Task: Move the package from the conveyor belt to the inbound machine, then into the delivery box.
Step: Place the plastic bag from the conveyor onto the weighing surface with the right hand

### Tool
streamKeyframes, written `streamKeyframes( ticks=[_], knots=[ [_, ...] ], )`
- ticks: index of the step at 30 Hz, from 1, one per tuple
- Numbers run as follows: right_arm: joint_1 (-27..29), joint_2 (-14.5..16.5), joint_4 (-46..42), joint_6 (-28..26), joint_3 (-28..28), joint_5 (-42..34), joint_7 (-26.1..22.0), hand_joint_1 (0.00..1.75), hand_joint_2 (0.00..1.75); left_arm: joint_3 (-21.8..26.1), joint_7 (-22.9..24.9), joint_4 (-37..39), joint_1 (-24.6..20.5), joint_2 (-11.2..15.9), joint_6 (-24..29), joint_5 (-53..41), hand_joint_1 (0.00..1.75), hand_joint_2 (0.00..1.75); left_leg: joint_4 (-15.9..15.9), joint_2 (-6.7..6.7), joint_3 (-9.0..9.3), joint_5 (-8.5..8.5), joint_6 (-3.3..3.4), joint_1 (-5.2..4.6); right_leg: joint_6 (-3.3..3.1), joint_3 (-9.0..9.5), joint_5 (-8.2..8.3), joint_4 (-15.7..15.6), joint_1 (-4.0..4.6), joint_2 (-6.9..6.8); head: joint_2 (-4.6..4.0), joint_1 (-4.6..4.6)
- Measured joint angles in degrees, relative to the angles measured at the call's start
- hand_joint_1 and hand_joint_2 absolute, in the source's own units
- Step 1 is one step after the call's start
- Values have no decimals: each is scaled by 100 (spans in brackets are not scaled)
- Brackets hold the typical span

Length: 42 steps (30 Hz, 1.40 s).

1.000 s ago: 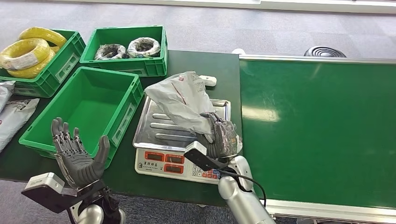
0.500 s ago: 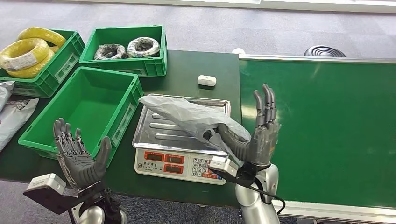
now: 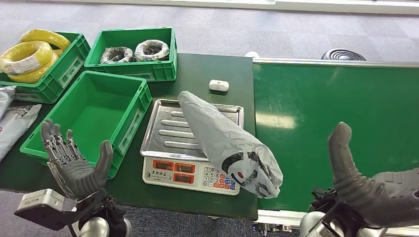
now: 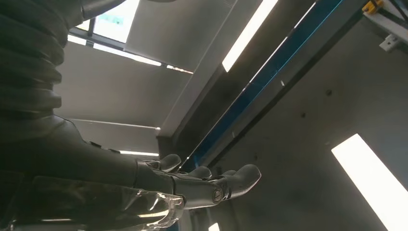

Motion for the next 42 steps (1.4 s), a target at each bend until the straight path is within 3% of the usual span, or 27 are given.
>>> streamKeyframes(
  ticks=[13,42],
  knots=[
    [-36,0,-87,2,-134,-6,2,0,175,-81,0,-199,-243,80,84,-28,0,175,0,-1,4,0,0,0,0,6,0,0,0,0,0,-1],
    [-132,0,227,2,-228,-51,9,0,175,-28,0,-384,-57,198,164,-160,0,175,-1,-1,3,1,0,0,0,6,0,1,0,0,0,-1]
  ],
)
